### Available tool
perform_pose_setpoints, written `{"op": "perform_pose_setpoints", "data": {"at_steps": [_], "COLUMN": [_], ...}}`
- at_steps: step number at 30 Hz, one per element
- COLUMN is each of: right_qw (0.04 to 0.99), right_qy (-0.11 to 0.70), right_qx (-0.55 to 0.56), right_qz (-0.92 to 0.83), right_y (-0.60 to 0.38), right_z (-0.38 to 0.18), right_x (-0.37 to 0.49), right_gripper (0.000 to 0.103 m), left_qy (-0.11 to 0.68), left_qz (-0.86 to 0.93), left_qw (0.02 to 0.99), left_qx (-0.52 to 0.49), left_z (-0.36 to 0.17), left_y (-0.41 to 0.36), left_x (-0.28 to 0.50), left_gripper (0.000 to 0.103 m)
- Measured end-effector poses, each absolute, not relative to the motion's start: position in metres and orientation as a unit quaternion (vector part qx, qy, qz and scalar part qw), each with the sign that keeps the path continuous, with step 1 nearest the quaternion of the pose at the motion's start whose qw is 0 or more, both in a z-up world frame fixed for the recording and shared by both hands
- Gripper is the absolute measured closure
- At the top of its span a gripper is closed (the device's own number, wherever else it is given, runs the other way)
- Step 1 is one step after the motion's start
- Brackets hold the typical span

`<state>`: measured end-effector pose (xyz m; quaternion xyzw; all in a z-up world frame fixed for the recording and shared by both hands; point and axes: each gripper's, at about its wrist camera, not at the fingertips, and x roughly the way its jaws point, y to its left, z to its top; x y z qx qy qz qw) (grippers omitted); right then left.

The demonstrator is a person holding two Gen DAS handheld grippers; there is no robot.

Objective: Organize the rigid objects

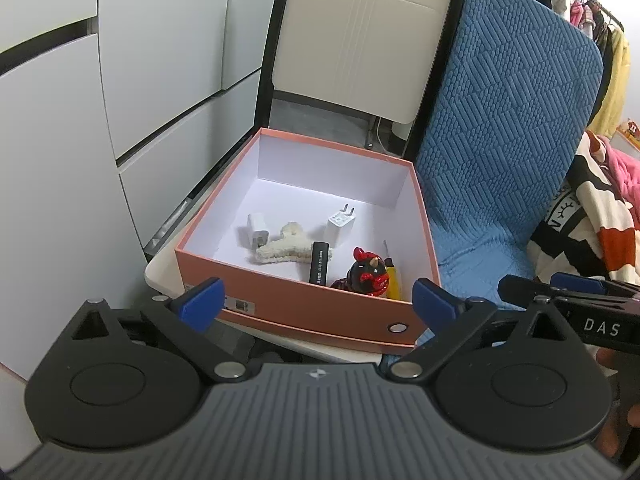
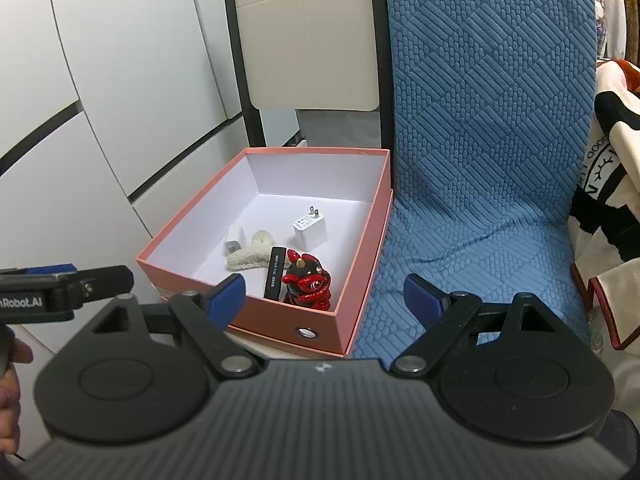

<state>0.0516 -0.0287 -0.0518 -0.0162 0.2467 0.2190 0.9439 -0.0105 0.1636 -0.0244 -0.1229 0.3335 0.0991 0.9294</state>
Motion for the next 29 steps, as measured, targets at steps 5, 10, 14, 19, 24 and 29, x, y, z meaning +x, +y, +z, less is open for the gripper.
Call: {"op": "perform_pose_setpoints", "data": {"at_steps": [5,10,14,19,24,29], "right_qw": [0.943,0.942,0.942,0.942,0.942,0.943], "right_qy": [0.247,0.248,0.249,0.248,0.249,0.247], "right_qx": [-0.018,-0.022,-0.024,-0.027,-0.027,-0.027], "right_qz": [0.221,0.225,0.224,0.224,0.223,0.221], "right_y": [-0.0264,-0.0249,-0.0248,-0.0256,-0.0259,-0.0260], "right_z": [-0.0516,-0.0514,-0.0513,-0.0514,-0.0520,-0.0514], "right_x": [0.0508,0.0501,0.0498,0.0492,0.0501,0.0501], "right_gripper": [0.015,0.015,0.015,0.015,0.015,0.015], "left_qy": [0.337,0.341,0.342,0.340,0.340,0.338], "left_qz": [0.102,0.113,0.117,0.115,0.115,0.115], "left_qw": [0.926,0.924,0.924,0.925,0.925,0.926], "left_qx": [-0.136,-0.128,-0.127,-0.127,-0.127,-0.127], "left_z": [-0.0251,-0.0248,-0.0241,-0.0236,-0.0228,-0.0199], "left_y": [0.1661,0.1650,0.1656,0.1658,0.1641,0.1633], "left_x": [-0.0117,-0.0111,-0.0111,-0.0122,-0.0115,-0.0094], "left_gripper": [0.001,0.001,0.001,0.001,0.001,0.001]}}
